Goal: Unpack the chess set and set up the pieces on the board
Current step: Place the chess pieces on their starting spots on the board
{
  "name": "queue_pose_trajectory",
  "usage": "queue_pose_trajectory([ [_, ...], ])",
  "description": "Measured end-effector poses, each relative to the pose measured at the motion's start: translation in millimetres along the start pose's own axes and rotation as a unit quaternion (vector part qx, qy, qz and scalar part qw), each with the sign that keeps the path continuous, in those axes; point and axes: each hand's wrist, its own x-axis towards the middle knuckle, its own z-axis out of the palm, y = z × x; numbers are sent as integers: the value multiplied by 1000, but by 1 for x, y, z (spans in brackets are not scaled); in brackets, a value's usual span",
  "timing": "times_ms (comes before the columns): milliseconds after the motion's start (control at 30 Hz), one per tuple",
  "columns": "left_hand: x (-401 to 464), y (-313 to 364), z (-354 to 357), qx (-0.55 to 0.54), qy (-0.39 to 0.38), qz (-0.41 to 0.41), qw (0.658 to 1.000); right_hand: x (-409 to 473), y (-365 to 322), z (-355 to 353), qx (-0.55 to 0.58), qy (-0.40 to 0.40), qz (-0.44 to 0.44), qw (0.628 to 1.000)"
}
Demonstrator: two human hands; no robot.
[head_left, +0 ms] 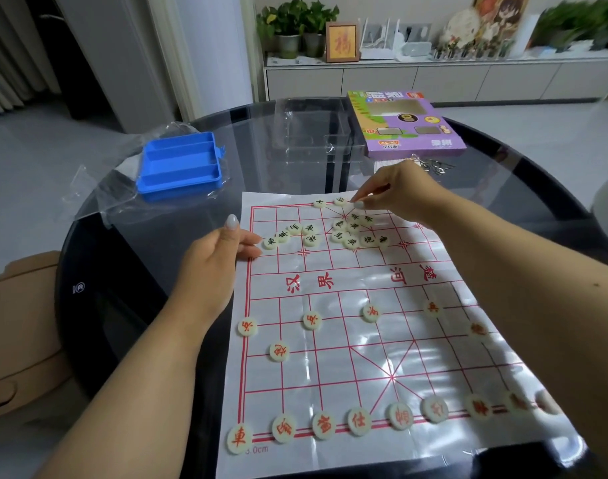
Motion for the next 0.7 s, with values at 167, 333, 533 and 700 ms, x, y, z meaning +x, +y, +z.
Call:
queue_pose_trajectory([
  [167, 0, 0, 0, 5, 1, 4, 1000, -2, 5, -4, 23, -2, 12, 1000],
  [333, 1, -1, 1, 10, 3, 5, 1000, -3, 9, -7, 30, 7, 18, 999],
  [533, 2, -1, 1, 16, 4, 5, 1000, -6, -1, 2, -10, -31, 12, 999],
  [700, 1, -1, 1, 10, 7, 2, 1000, 3, -15, 18, -105, -38, -1, 994],
])
